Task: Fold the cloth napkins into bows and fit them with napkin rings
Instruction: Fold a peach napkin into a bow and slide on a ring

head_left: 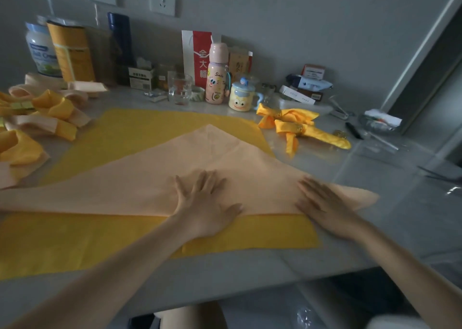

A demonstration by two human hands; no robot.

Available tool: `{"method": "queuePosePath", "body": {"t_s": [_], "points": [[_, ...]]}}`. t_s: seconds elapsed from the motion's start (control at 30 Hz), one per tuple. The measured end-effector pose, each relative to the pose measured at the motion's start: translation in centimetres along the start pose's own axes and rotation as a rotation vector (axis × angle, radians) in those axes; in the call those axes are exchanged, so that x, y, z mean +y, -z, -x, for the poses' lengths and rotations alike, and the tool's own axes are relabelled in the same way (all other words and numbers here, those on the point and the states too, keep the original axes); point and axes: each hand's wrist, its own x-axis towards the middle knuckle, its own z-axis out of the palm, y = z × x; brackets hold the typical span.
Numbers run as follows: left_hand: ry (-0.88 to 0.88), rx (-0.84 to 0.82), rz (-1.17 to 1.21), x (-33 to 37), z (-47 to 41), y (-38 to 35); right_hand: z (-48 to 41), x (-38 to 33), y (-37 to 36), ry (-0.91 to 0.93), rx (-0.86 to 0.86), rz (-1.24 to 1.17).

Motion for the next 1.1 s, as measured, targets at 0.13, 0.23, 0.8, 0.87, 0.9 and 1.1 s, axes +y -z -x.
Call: {"method": "queuePosePath", "body": {"t_s": [0.13, 0.23, 0.8, 0.87, 0.9, 1.1], "points": [[0.005, -0.003, 0.014, 0.0, -0.1, -0.2, 1.3, 3.9, 1.5, -0.201, -0.058, 0.006], [0.004, -0.021, -0.001, -0.1, -0.2, -0.1, 2.1, 7.6, 2.6, -0.389, -0.019, -0.054], [-0.001, -0.055, -0.072, -2.8, 6.1, 0.6, -2.1, -12.4, -1.8, 0.224, 0.145, -0.18], [0.052, -0.113, -0.052, -5.4, 7.7, 1.1, -2.3, -12.1, -1.9, 0.233, 0.142, -0.144], [0.102, -0.139, -0.038, -7.0, 8.7, 1.5, -2.6, -12.6, -2.1, 0.257, 0.132, -0.145], [0.412, -0.189, 0.181, -12.0, 11.4, 3.1, -2.8, -13.9, -2.6, 0.283, 0.091, -0.168]]}}
